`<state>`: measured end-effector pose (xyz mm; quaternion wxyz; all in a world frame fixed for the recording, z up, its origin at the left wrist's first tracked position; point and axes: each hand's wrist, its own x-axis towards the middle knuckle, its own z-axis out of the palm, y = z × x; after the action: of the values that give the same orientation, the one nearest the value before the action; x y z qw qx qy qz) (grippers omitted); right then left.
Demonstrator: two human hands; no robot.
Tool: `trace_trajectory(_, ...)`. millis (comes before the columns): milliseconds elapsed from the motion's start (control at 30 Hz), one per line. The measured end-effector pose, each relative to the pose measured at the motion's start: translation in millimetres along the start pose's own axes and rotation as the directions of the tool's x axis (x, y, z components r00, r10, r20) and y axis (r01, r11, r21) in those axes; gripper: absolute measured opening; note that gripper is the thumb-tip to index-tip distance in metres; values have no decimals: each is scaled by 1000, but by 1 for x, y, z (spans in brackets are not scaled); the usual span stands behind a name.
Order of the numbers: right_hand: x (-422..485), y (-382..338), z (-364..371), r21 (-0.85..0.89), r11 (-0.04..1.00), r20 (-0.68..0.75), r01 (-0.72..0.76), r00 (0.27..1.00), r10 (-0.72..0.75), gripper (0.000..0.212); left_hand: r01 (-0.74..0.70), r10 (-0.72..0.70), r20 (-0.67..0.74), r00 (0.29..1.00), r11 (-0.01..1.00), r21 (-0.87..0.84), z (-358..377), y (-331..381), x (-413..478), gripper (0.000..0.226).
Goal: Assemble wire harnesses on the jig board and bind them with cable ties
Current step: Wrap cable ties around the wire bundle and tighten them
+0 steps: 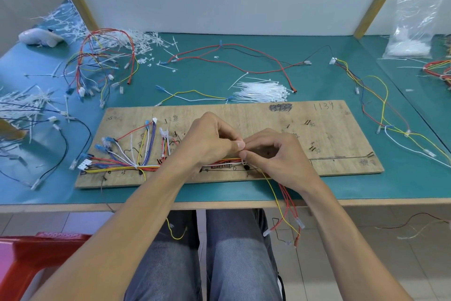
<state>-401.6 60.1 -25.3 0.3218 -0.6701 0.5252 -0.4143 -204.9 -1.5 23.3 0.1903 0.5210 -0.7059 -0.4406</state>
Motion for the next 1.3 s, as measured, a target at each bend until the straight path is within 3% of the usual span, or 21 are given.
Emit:
trace_trajectory(133,0,-2,0,9,1000,11,6,1000,-6,10,-22,34,-164,986,997,72,10,6,-4,15)
trace_trajectory(400,2,-5,-3,-176,984,39,31,999,-25,10,-203,175,-452,875,979,-14,33,20,-1,21)
trace_trajectory(567,-2,-4,0,-186,982,-48,16,999,-26,11,-310,325,-325,888,946,101,33,10,-7,20)
trace_trajectory(667,-1,-2,0,-205,978,-24,42,999,-48,6,-334,354,-257,899,935,119,34,8,-7,17)
trace_trajectory(867,-1,2,2,-245,953,56,178,984,-170,14,-311,338,-382,860,941,132,46,8,-4,16)
trace_trajectory(1100,2,6,-1,-186,968,73,169,985,-158,22,-270,258,-453,854,962,40,49,13,-2,19)
trace_trajectory(1300,1,5,-1,-178,974,58,139,990,-130,14,-218,195,-479,856,976,7,47,11,-2,29)
